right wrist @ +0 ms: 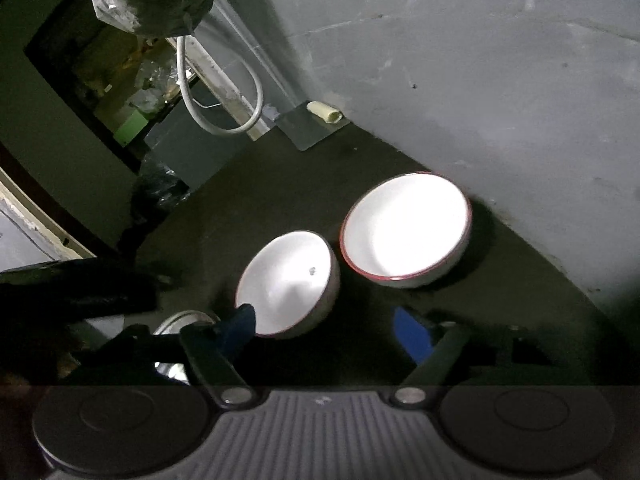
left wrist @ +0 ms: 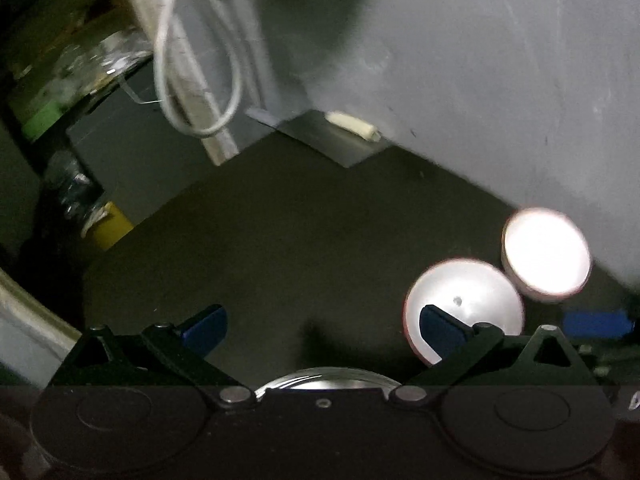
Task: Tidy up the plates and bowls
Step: 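Open both grippers and move them to the larger white bowl, then close both grippers on the red rim of the larger white bowl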
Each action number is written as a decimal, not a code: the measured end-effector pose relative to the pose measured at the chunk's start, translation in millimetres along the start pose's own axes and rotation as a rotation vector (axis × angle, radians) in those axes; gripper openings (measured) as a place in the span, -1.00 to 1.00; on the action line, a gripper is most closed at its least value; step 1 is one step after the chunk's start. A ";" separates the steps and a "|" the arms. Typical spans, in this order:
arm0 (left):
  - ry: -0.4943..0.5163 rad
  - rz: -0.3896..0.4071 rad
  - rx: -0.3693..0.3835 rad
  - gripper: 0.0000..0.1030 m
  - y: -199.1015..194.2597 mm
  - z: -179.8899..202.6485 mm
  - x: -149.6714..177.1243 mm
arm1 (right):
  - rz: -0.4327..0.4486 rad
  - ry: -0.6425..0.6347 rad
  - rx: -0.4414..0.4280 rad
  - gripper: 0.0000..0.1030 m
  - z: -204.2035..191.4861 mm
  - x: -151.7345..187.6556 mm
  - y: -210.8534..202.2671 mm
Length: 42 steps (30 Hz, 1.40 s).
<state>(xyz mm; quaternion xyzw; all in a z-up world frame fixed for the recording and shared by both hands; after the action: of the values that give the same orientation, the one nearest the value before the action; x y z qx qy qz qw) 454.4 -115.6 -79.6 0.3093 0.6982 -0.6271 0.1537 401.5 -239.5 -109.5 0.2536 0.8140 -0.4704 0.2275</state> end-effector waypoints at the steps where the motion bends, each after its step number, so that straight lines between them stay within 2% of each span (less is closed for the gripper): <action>1: 0.029 -0.016 -0.006 0.94 5.0 3.4 3.5 | 0.000 0.002 -0.006 0.41 0.0 -1.6 1.9; 3: 0.056 -0.022 0.006 0.86 12.1 8.9 7.5 | -0.013 -0.005 -0.015 0.24 -0.5 -2.7 6.7; 5: 0.042 -0.032 0.028 0.85 18.8 13.5 10.5 | -0.029 0.007 -0.018 0.13 1.0 -1.1 9.7; 8: 0.016 -0.062 0.050 0.75 29.1 18.2 15.4 | -0.044 0.014 -0.028 0.06 1.0 -0.2 15.6; 13: -0.079 -0.116 0.100 0.34 42.4 22.8 23.2 | -0.062 0.025 -0.053 -0.12 -0.4 1.8 22.4; 15: -0.098 -0.136 0.107 0.04 46.0 24.3 25.7 | -0.065 0.031 -0.058 -0.17 0.4 2.2 24.8; 16: -0.106 -0.145 0.119 -0.04 46.6 25.3 26.7 | -0.065 0.033 -0.060 -0.19 0.5 2.8 24.1; 21: -0.116 -0.168 0.160 -0.53 46.0 34.6 29.9 | -0.066 0.032 -0.069 -0.25 -0.1 2.3 25.4; 24: -0.095 -0.178 0.154 -0.79 42.6 40.8 29.0 | -0.060 0.034 -0.062 -0.30 -0.2 2.3 25.8; 26: -0.089 -0.174 0.147 -0.83 39.7 42.4 28.2 | -0.057 0.029 -0.058 -0.39 -2.3 2.1 24.7; 30: -0.122 -0.155 0.161 -0.85 29.5 38.0 29.7 | -0.054 0.037 -0.058 -0.42 -3.2 4.6 21.0; 37: -0.160 -0.113 0.167 -0.85 -3.1 21.9 38.8 | -0.014 0.006 -0.085 -0.43 -18.4 6.1 0.0; 42: -0.214 -0.048 0.202 -0.85 -33.8 10.9 42.2 | 0.007 -0.034 -0.097 -0.43 -33.2 9.8 -18.8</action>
<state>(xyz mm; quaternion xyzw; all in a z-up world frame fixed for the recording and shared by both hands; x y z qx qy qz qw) 399.2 -116.8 -80.4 0.2377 0.6185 -0.7269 0.1803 377.8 -216.3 -88.2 0.2371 0.8311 -0.4336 0.2549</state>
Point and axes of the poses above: each gripper's, at about its wrist camera, not at the fingertips, and y roughly the way its jaws point, z to its right, x to its underside, the point moved 10 cm from there along y, roughly the way its jaws point, and after that the axes turned 10 degrees about -y, right-handed, at the moved point
